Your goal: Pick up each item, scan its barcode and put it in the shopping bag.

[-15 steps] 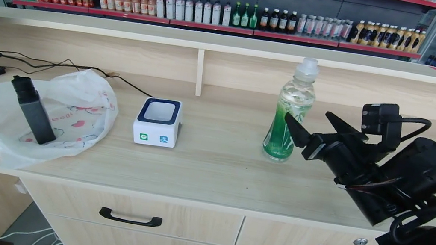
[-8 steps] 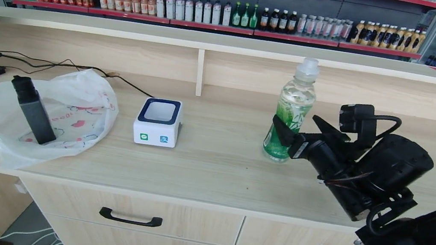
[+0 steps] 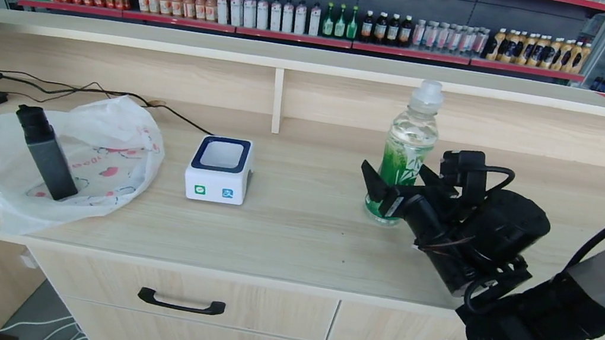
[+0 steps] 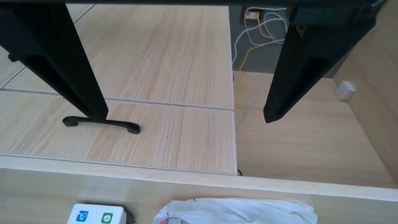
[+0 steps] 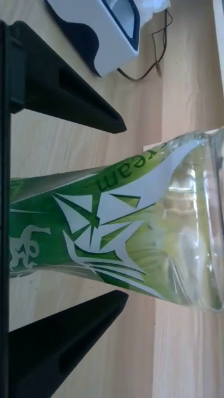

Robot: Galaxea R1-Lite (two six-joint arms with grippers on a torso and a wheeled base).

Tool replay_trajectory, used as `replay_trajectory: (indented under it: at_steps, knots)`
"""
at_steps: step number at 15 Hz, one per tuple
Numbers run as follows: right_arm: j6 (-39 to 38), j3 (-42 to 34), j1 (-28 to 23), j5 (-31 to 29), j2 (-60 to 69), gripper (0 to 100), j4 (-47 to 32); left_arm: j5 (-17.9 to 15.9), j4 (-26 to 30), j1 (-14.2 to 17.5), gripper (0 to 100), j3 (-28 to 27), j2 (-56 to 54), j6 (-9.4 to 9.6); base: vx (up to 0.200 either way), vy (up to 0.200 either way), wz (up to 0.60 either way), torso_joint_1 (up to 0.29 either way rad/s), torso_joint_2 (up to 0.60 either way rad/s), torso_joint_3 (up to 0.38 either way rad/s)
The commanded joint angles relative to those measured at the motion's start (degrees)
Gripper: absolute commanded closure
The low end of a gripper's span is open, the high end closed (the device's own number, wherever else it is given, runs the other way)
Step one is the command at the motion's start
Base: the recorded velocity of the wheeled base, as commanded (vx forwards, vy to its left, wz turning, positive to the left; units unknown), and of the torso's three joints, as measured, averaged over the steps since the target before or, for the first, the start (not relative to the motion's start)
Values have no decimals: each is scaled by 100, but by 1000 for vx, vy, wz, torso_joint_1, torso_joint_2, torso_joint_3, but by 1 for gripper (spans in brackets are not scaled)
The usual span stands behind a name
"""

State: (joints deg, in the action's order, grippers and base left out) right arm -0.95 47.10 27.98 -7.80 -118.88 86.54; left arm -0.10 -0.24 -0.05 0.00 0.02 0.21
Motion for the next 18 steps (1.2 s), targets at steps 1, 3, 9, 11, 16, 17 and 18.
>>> replay_trajectory:
  at_steps: [1,3,9,11,16,17,18]
  knots:
    - [-2,510,6,-2,-249,0,-243,1,-2,-4,0,0,-2,-3,0,0,0,0,0,0]
    - [-2,581,-3,-11,-241,0,-445,1,-2,-4,0,0,-2,-3,0,0,0,0,0,0]
    - [7,835,-29,-55,-258,0,-559,1,-28,-4,0,0,-2,6,0,0,0,0,0,0]
    - [7,853,-29,-90,-241,0,-559,1,-28,-4,0,0,-2,-3,0,0,0,0,0,0]
    - [16,862,-38,-99,-197,100,-533,1,-37,-4,0,0,-2,-3,0,0,0,0,0,0]
    - [7,862,-38,-90,-162,100,-533,1,-37,-4,0,0,-2,-3,0,0,0,0,0,0]
    - [7,862,-38,-90,-135,100,-542,1,-37,-4,0,0,-2,-3,0,0,0,0,0,0]
